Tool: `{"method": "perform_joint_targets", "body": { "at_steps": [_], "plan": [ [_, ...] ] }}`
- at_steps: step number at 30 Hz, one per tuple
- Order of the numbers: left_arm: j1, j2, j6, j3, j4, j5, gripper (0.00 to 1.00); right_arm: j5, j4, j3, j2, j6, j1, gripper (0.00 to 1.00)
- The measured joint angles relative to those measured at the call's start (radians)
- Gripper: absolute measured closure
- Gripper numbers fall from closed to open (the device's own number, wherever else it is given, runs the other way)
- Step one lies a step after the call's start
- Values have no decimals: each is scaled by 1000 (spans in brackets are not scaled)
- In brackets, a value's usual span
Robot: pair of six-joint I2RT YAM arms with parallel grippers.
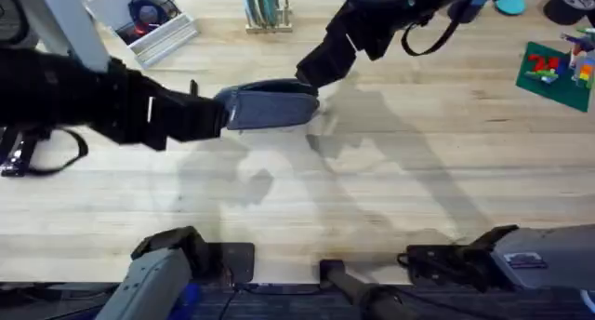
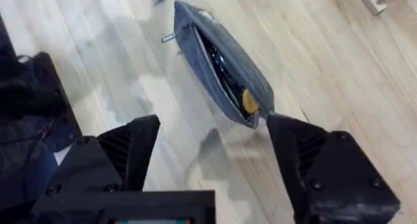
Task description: Unzip the bag, pick up the pens from the table one at a time and place them inside, then zip the bag closed.
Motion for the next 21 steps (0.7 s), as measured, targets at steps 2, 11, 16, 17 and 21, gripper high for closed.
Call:
{"method": "perform_joint_targets", "body": {
  "at_steps": [2,11,16,17,21],
  "plan": [
    [0,-39,-9,-2,0,0,6,0,-9,0,0,-19,0,6],
    [0,-111,-19,-2,-7,-1,5,0,-23,0,0,-63,0,95],
    [0,-109,-19,-2,-7,-3,6,0,-25,0,0,-90,0,407],
    [0,-109,-20,-2,-7,-4,5,0,-25,0,0,-101,0,499],
    [0,-109,-20,-2,-7,-4,6,0,-25,0,0,-154,0,958]
  ]
}}
